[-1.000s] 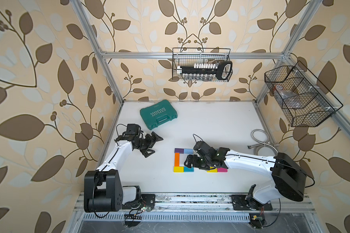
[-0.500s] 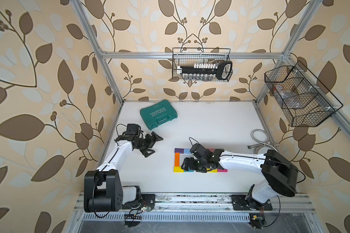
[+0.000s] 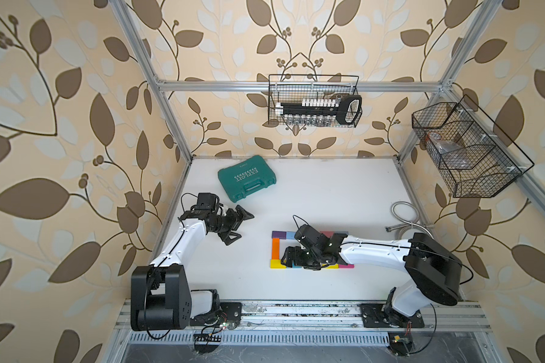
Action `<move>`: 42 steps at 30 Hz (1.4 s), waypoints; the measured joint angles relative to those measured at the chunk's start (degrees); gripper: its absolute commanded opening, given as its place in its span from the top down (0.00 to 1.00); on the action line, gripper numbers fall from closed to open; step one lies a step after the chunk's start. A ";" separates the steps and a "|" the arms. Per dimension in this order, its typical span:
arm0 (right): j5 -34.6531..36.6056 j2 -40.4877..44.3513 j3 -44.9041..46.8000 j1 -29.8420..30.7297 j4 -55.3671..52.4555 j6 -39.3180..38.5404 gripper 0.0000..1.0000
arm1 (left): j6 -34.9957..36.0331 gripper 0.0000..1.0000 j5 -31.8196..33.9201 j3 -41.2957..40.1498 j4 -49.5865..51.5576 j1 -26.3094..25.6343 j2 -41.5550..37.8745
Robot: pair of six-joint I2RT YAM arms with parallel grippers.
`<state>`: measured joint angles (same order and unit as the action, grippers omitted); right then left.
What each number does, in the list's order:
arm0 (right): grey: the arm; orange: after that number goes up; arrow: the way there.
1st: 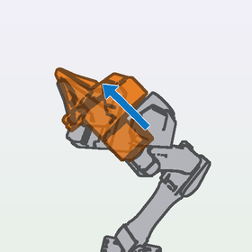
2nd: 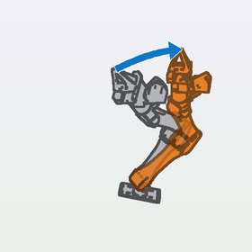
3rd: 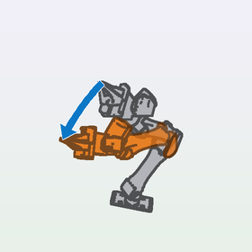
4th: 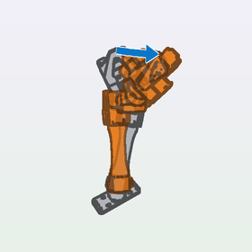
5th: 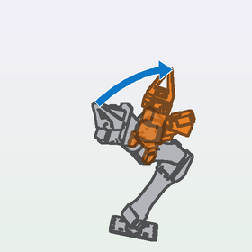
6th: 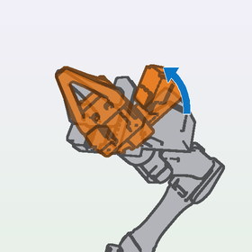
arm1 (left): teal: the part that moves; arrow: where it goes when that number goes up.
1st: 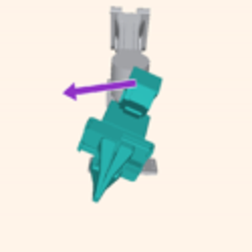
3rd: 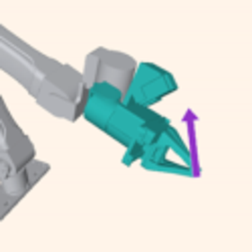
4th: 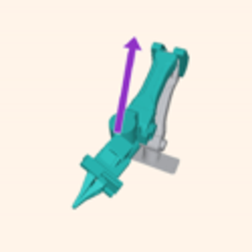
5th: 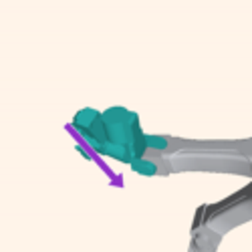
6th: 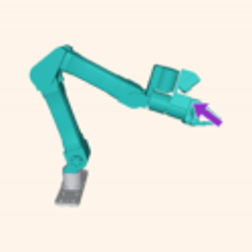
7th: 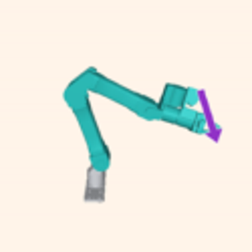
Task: Assemble the letter c with building blocks
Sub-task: Assemble the building block at the center of the board, then reset both arms
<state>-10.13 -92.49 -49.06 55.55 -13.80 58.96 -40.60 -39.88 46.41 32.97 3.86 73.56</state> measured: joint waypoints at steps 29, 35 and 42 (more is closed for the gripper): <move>0.33 5.44 -1.44 -1.20 -4.57 -1.57 0.06 | 0.46 0.01 0.04 0.35 0.33 0.00 0.00; 1.70 14.05 -6.19 -10.82 -11.78 -7.48 0.05 | 3.13 0.01 0.92 3.65 1.86 -0.02 -0.13; 2.75 26.47 -13.68 -36.79 -22.21 -18.97 0.02 | 7.43 0.01 6.88 10.51 5.05 -0.87 -2.45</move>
<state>-7.38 -66.02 -62.74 18.76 -36.01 39.99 -33.17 -32.99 56.93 38.02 2.98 71.11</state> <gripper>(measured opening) 0.983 0.989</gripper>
